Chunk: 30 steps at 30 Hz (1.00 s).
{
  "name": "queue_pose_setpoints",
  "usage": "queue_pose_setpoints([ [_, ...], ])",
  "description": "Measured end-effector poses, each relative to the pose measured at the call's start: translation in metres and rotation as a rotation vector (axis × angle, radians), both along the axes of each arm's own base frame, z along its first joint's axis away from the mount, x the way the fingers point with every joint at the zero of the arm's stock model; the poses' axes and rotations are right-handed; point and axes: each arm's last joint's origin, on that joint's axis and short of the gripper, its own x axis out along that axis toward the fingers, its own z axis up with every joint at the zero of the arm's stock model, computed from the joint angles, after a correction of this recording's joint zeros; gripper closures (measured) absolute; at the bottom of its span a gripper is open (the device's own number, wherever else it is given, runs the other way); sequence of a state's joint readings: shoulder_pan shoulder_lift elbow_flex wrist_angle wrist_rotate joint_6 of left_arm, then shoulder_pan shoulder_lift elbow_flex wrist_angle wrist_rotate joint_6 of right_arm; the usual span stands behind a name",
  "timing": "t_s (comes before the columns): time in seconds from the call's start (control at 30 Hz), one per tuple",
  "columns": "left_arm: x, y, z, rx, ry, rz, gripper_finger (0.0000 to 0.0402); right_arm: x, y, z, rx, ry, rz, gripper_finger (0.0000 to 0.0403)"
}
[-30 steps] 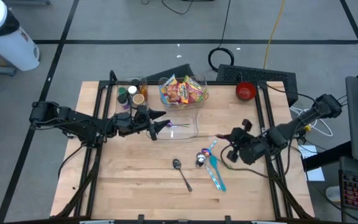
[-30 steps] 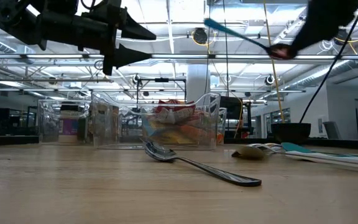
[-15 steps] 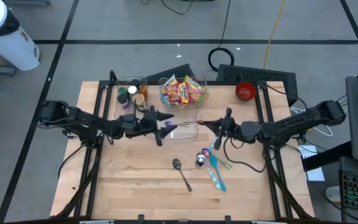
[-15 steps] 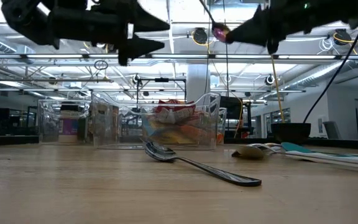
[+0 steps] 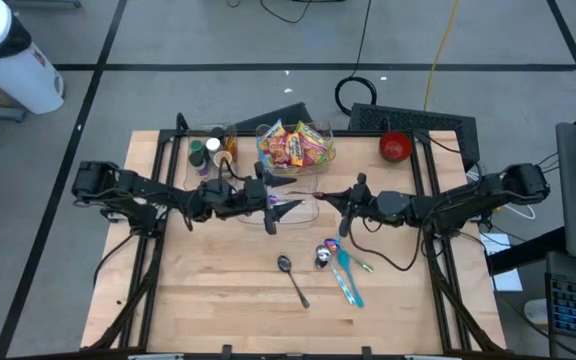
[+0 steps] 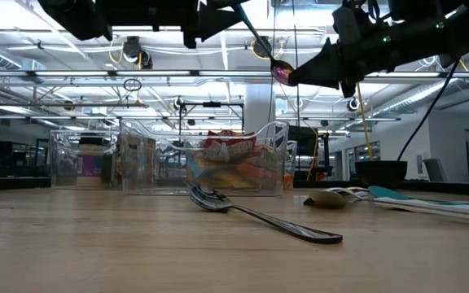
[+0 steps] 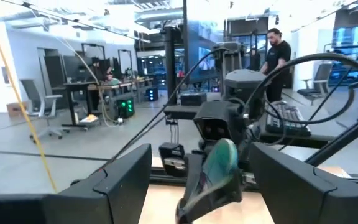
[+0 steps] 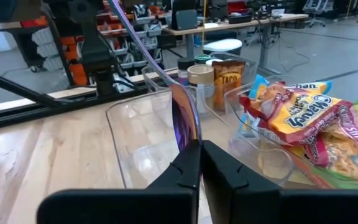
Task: Pick & Place Food Item
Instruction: Put the right purple spoon into the bottom transparent bin
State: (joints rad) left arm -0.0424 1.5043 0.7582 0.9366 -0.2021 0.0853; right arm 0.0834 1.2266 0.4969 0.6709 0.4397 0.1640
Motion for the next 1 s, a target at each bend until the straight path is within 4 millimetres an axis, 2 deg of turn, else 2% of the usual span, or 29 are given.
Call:
queue_pose_setpoints([
  [0.1, 0.0, 0.0, -0.002, 0.001, 0.023, 0.006, 0.0129, 0.0, 0.0, 0.0, -0.011, 0.005, 0.002, 0.0403],
  [0.2, 0.001, 0.0, -0.004, 0.008, 0.047, 0.01, 0.0162, 0.0, 0.0, 0.0, -0.014, 0.007, 0.003, 0.0403],
  [0.33, 0.001, 0.0, -0.005, 0.0, 0.053, 0.008, 0.0238, 0.0, 0.0, 0.0, -0.015, 0.013, 0.002, 0.0403],
  [0.53, 0.0, 0.0, -0.003, -0.007, 0.047, -0.016, 0.0374, -0.001, 0.0, -0.001, -0.019, 0.02, 0.004, 0.0403],
  [0.57, -0.001, 0.0, -0.002, -0.011, 0.047, -0.006, 0.0385, -0.001, 0.0, -0.001, -0.017, 0.024, 0.006, 0.0403],
  [0.73, -0.008, 0.002, 0.001, -0.082, 0.094, 0.06, 0.0389, -0.002, 0.0, -0.002, -0.02, 0.048, 0.01, 0.0384],
  [0.87, -0.018, 0.004, 0.007, -0.131, 0.129, 0.083, 0.0392, -0.008, -0.001, -0.001, 0.003, 0.076, -0.01, 0.0336],
  [1.0, -0.031, 0.006, -0.007, -0.196, 0.158, 0.138, 0.0395, -0.017, -0.001, 0.008, 0.006, 0.069, -0.004, 0.0286],
])
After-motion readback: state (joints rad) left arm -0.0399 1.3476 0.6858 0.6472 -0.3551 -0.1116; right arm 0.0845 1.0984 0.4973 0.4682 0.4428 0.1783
